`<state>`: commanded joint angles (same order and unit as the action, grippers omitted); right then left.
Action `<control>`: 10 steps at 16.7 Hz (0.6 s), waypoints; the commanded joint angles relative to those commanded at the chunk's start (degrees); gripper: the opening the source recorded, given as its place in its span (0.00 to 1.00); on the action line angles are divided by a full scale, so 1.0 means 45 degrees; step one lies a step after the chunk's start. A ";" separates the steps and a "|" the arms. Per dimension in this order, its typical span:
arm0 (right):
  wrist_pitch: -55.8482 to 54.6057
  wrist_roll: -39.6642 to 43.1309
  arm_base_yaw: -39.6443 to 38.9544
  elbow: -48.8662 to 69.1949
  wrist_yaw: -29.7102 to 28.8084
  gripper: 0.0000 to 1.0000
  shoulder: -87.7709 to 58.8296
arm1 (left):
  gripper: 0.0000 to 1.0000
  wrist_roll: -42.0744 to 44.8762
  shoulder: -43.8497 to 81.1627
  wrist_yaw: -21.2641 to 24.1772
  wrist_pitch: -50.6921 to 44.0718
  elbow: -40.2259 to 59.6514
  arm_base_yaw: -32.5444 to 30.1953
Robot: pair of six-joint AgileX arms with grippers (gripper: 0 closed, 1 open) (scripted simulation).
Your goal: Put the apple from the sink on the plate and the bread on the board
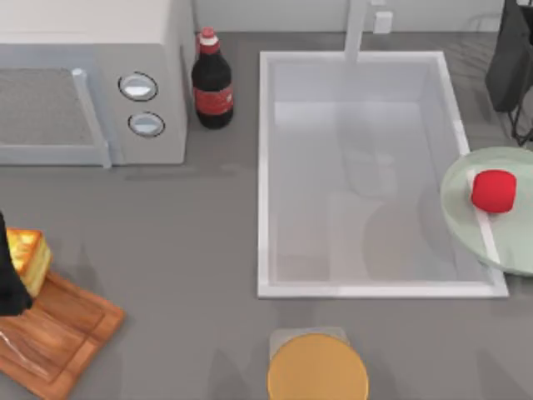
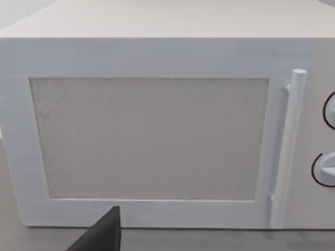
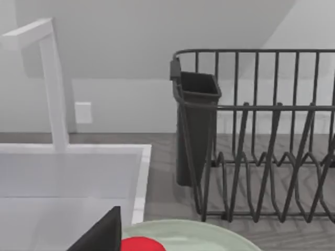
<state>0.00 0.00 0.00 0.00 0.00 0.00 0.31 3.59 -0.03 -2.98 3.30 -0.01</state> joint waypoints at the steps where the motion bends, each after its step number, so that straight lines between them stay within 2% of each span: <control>1: 0.0000 0.0000 0.0000 0.0000 0.0000 1.00 0.0000 | 1.00 0.0043 0.0535 -0.0005 -0.0415 0.0467 -0.0001; 5: 0.0000 0.0000 0.0000 0.0000 0.0000 1.00 0.0000 | 1.00 0.0287 0.3982 -0.0030 -0.2735 0.3110 -0.0007; 10: 0.0000 0.0000 0.0000 0.0000 0.0000 1.00 0.0000 | 1.00 0.0669 1.0377 -0.0071 -0.6368 0.7262 -0.0017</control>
<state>0.00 0.00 0.00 0.00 0.00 0.00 3.32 50.29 -0.35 -31.64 35.98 -0.09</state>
